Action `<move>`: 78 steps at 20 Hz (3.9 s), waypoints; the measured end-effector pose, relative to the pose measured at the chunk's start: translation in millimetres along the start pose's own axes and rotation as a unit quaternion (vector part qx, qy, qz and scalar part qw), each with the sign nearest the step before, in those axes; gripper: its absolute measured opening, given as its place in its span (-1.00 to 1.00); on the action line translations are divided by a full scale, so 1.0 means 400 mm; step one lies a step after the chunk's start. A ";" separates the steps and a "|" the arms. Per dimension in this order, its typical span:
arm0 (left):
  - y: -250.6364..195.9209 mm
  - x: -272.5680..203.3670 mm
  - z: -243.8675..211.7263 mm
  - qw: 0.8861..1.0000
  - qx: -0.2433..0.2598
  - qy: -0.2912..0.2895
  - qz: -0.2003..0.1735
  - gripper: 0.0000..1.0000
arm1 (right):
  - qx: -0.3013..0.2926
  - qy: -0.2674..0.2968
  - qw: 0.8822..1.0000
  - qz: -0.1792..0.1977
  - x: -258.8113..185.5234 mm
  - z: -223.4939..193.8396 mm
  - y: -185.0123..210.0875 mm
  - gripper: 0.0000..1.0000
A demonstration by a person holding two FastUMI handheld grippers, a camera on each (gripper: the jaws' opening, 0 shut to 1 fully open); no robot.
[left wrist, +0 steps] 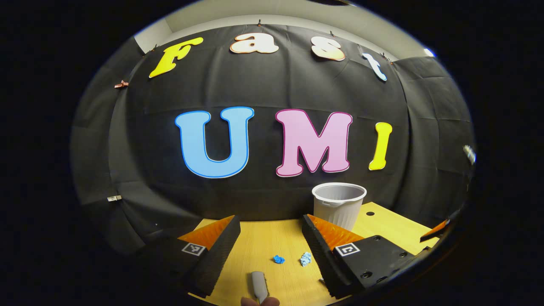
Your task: Pick up the small broom and dustpan from the desktop, sweep the trash into the dustpan with the broom, and then empty the trash into the garbage bin.
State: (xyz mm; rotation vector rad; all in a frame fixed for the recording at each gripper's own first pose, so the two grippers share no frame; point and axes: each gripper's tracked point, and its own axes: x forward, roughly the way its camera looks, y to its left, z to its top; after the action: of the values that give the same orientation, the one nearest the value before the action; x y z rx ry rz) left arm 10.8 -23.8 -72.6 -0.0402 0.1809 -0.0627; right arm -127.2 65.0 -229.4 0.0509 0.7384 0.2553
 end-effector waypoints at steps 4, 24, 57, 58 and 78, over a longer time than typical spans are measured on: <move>0.010 0.001 -0.042 1.000 0.005 0.016 0.001 0.90 | 0.053 0.120 0.990 0.043 0.079 -0.171 0.055 0.88; 0.080 -0.029 -0.113 0.998 0.017 0.041 0.035 0.90 | 0.089 0.262 0.961 -0.001 0.331 -0.337 0.027 -0.03; 0.059 -0.010 -0.931 0.849 -0.037 0.527 0.015 0.49 | -0.087 0.264 0.956 0.090 0.276 -0.218 -0.096 -0.31; 0.060 -0.006 -0.926 0.852 -0.032 0.522 0.014 0.40 | -0.095 0.267 0.954 0.094 0.287 -0.206 -0.104 -0.31; 0.130 0.485 -0.855 0.870 0.119 0.474 -0.066 -0.48 | -0.191 0.340 0.907 0.160 0.403 -0.151 -0.127 -0.31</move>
State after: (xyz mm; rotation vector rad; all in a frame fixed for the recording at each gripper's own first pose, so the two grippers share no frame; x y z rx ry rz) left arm 142.5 3.5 -445.6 0.2340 1.1597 -0.2416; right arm -42.5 53.2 -387.0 -0.3085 1.3652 0.7532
